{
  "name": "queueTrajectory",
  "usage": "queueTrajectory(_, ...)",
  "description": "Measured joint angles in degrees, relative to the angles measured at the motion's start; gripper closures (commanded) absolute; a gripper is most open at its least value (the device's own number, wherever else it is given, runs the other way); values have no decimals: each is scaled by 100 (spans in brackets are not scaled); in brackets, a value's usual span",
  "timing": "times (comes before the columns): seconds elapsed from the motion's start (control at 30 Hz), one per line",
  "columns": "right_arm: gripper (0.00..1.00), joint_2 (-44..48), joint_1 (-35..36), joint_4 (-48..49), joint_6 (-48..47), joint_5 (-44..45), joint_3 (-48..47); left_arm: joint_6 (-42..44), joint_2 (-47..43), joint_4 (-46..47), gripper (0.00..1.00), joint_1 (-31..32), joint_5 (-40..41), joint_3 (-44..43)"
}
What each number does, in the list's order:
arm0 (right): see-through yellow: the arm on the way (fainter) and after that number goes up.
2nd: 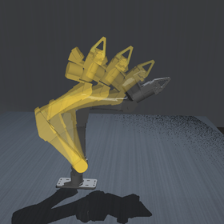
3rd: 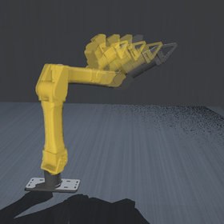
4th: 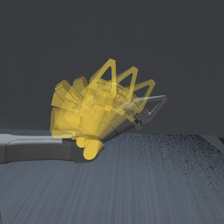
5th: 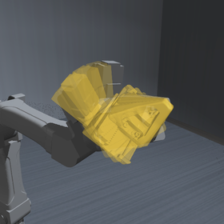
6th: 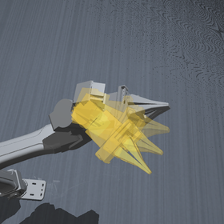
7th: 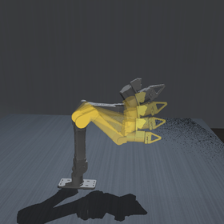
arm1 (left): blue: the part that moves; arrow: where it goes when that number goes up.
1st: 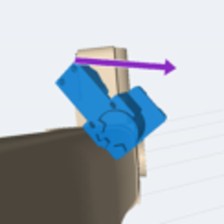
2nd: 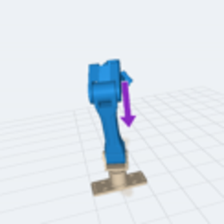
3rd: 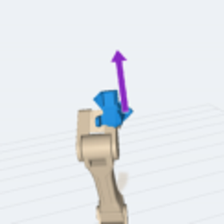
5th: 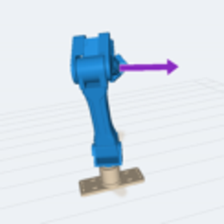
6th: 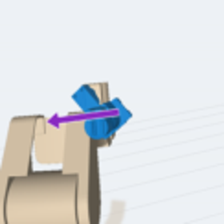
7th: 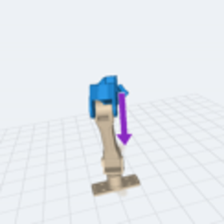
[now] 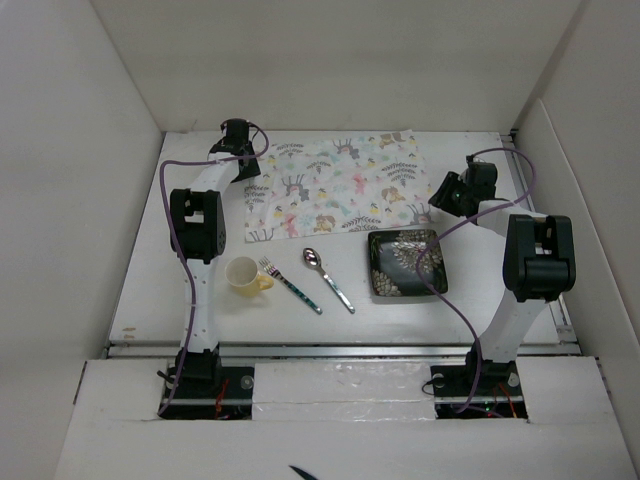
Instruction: Set the dinner table for one person
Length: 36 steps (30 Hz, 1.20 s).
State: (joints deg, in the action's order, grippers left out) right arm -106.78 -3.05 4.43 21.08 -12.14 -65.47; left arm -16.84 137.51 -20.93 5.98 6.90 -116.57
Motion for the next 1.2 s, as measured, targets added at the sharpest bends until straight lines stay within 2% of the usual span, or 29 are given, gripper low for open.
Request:
queueTrajectory(0.13, 54, 7, -26, -26, 201, -153, 339, 52, 144, -39, 61, -11, 44, -92)
queueTrajectory(0.3, 55, 39, -61, 39, 413, -297, 601, 92, 450, -125, 59, -9, 17, -612)
queueTrajectory(0.57, 68, 214, -111, 28, 466, -398, 835, 92, 986, -372, 57, -13, -190, -1582)
queueTrajectory(0.77, 72, 647, -111, 72, 492, -509, 1331, -4, 999, -396, 53, -114, -476, -1652)
queueTrajectory(0.8, 70, 752, -111, 105, 511, -507, 1440, -20, 1005, -398, 53, -129, -507, -1670)
queueTrajectory(0.83, 64, 866, -111, 122, 535, -503, 1541, -31, 1012, -400, 52, -149, -566, -1703)
queueTrajectory(0.93, 53, 1182, -111, 127, 575, -382, 1711, -94, 1014, -389, 50, -188, -780, -1755)
queueTrajectory(1.03, 45, 1563, -79, 175, 592, -208, 1746, -197, 977, -280, 45, -210, -997, -1694)
queueTrajectory(1.2, 40, 2479, 57, 444, 645, 168, 2061, -472, -48, 315, 40, -208, -1207, -243)
